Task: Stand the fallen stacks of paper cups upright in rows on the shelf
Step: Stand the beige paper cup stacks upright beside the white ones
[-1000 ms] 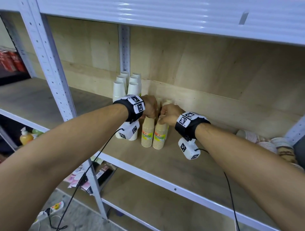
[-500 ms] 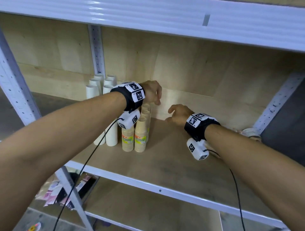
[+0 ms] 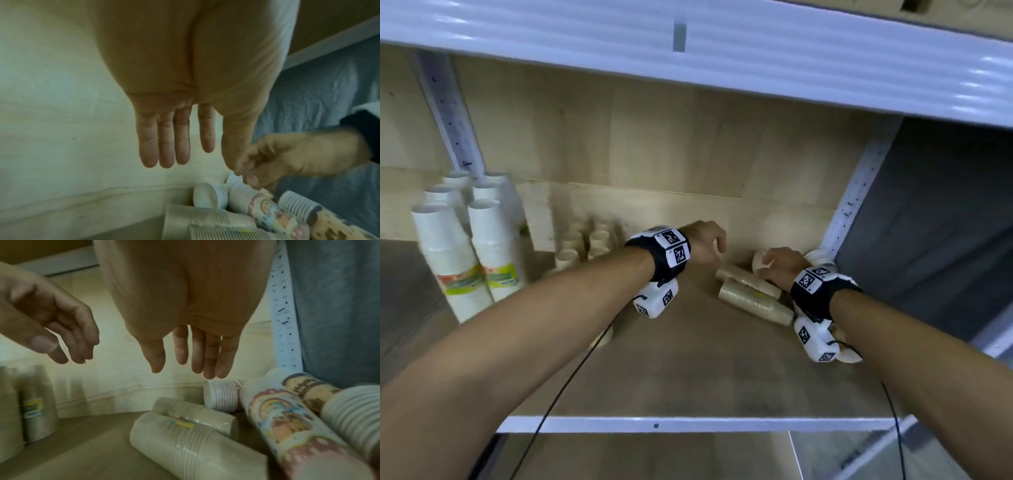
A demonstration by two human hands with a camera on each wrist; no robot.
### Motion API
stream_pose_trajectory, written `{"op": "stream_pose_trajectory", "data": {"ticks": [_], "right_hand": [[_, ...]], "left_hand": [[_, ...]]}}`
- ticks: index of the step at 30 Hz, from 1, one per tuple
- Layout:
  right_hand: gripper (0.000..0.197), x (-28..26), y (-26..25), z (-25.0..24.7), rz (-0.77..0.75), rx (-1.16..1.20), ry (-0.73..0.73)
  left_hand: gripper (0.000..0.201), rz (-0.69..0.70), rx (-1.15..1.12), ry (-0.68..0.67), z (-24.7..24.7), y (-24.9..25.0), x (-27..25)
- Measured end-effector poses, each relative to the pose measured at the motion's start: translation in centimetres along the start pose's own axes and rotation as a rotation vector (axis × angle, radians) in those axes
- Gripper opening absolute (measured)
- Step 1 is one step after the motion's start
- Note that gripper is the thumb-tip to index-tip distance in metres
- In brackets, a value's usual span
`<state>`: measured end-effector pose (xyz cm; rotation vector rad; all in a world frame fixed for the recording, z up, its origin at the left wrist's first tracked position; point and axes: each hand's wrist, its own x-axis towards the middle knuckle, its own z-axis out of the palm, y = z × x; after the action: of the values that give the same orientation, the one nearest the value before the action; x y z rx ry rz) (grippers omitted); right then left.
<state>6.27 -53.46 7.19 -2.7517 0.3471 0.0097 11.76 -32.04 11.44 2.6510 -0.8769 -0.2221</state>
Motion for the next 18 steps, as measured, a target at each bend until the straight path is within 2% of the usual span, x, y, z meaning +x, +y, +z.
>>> {"op": "stream_pose_trajectory", "data": {"ticks": [5,10,12,18], "right_hand": [[0.039,1.8,3.6,0.6,0.054,-0.006,-0.016],[0.025,3.2,6.1,1.6,-0.018,-0.065,-0.067],[0.015,3.7,6.9,1.7,-0.039,-0.003,-0.076],[0.03,4.6,7.2,2.6,-0.123,0.056,-0.079]], "left_hand": [[0.036,0.108,-0.018,-0.083,4.0,2.0,2.6],[0.058,0.13,-0.061,-0.179,7.2,2.7,4.6],[0.058,0.128,-0.08,-0.201,8.2,2.8,5.3],[0.048,0.181,-0.019,-0.22,10.6,2.6,6.9]]}}
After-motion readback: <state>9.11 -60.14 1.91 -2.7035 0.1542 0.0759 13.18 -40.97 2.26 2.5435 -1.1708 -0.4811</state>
